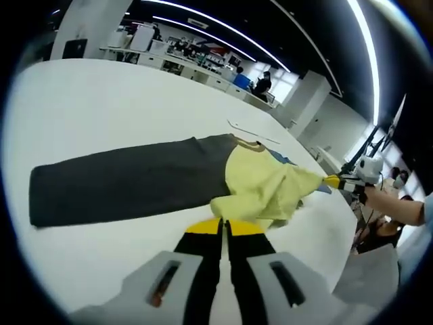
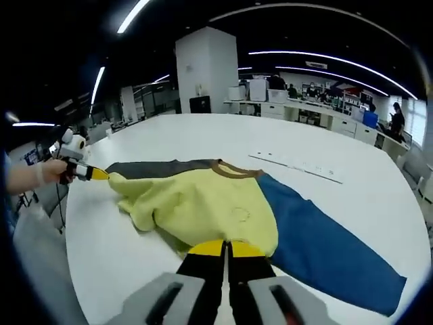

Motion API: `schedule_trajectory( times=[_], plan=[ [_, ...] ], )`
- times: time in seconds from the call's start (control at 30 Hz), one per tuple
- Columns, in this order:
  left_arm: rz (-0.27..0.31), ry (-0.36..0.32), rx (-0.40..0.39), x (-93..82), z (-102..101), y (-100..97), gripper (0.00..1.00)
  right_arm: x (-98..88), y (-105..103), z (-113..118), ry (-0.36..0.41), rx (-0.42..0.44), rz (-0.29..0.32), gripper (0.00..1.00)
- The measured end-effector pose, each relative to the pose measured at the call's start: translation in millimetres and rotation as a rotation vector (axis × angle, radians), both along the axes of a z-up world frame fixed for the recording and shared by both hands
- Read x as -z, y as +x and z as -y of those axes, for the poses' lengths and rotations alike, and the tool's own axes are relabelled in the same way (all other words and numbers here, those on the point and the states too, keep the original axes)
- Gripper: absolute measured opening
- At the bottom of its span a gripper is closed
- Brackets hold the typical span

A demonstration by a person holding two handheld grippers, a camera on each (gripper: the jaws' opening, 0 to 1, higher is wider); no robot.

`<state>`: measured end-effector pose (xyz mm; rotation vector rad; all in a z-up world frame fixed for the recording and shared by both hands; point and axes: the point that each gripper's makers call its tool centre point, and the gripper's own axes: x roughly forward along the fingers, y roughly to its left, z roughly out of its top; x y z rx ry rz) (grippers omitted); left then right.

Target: Fold the garment on the visible template until the final outline fits inside the template.

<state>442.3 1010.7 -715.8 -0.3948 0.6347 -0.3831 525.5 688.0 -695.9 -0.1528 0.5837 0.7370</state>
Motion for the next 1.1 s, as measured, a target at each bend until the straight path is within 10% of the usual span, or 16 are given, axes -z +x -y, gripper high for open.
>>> schedule_trajectory(
  times=[0.63,1.1],
  plan=[
    [-0.006,0.005,0.007,1.4,-0.4,7.6,0.0,26.0,40.8,-6.7,-0.073,0.002,-0.019,0.0],
    [0.0,0.001,0.003,0.0,0.2,8.6,0.0,12.9,22.8,2.6,-0.032,0.026,-0.037,0.11]
  ],
)
